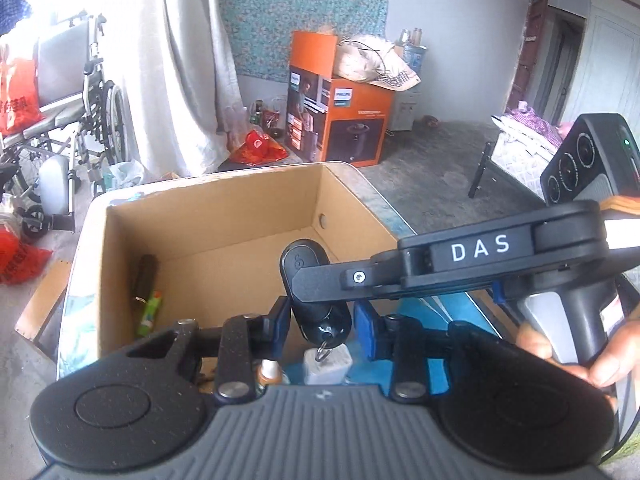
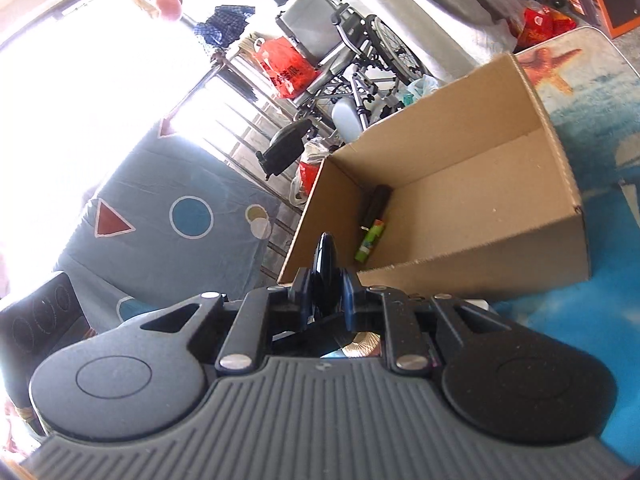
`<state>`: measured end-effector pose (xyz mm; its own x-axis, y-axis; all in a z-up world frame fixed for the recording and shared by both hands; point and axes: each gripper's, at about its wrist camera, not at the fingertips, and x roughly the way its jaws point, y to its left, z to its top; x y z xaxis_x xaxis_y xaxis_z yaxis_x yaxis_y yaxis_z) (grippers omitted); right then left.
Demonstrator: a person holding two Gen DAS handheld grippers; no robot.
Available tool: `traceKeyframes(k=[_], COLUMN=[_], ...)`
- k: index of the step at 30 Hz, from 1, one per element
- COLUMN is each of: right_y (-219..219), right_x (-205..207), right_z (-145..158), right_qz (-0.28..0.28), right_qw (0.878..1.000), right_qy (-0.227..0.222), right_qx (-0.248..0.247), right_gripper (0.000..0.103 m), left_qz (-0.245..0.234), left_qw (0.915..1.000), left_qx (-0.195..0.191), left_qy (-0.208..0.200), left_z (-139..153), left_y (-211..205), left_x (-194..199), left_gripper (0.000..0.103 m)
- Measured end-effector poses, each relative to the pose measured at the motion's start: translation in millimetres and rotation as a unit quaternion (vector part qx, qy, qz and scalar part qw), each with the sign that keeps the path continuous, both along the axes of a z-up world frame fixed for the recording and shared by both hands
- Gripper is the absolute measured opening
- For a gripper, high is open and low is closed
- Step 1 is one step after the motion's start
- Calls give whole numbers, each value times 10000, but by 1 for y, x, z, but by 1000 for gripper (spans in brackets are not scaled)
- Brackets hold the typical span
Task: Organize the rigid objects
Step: 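Carry the black key fob into the box and open the right gripper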
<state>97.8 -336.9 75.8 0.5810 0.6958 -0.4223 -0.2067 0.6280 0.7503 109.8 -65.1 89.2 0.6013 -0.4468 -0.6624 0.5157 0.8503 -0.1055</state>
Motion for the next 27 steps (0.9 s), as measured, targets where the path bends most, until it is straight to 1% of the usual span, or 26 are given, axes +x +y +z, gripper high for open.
traceKeyframes(k=[3,6,9,11,14,19,21,24,27], right_y=[14,29,45,52,65,85,91,95,95], right_x=[49,100,149,175,206,241,248,256,258], right_z=[7,1,-15,-26,-47,-83,-94,-108,-116], right_qz=[208,372,466,481,496,524,492,493,479], right_qw=[9994,9966,9914,9881,9820,9725,9707,9678,9665], right_qy=[280,736,1227,1464,1822,2252,2327,2438,2492], right_qx=[-11,-22,0,-43,-96,-282,-352,-380,-389], right_gripper=[15,15,15,15,15,15,15,18,18], left_qz=[211,391,551,666,781,794,826,852,866], left_qw=[9993,9977,9952,9928,9899,9862,9850,9842,9845], left_qx=[-25,61,199,265,498,868,970,991,957], left_qy=[297,552,789,956,1076,1162,1165,1195,1184], left_z=[4,-3,-16,-25,-39,-55,-59,-62,-61], left_y=[14,24,34,37,33,25,24,25,27], left_x=[45,85,123,143,169,194,199,204,203], left_gripper=[35,34,34,34,34,35,35,36,38])
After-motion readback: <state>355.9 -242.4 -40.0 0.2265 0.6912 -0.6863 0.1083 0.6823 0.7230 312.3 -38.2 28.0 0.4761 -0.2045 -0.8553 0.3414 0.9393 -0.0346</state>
